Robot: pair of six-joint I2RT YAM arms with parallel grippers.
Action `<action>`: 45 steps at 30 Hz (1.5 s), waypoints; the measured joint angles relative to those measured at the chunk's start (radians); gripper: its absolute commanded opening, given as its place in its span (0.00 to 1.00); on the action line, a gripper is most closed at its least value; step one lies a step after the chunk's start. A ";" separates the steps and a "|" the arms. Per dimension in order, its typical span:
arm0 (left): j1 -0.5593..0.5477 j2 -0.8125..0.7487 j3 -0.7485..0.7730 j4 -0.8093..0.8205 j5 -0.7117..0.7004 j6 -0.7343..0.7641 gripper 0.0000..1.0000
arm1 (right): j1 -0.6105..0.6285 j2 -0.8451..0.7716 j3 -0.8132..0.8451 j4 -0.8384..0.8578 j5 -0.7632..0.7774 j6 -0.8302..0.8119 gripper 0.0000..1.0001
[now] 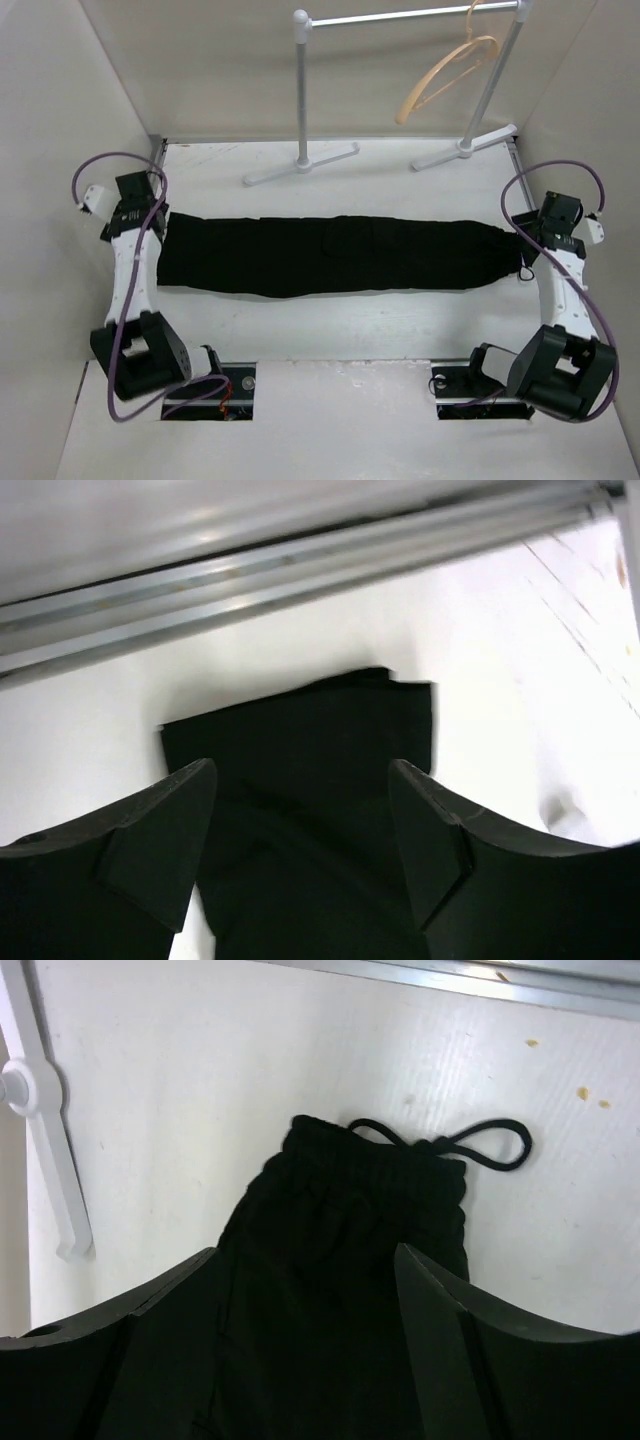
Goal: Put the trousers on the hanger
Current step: Fold the trousers at the center of the board.
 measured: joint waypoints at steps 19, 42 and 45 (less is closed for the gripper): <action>-0.152 0.740 0.376 0.020 0.103 0.153 0.34 | 0.026 0.580 0.287 0.015 -0.097 -0.170 0.47; -0.058 0.724 0.376 0.137 0.190 0.059 0.69 | -0.010 0.534 0.318 0.000 -0.164 -0.155 0.72; -0.121 0.650 0.376 0.143 0.182 0.051 0.73 | -0.009 0.424 0.317 -0.003 -0.171 -0.155 0.76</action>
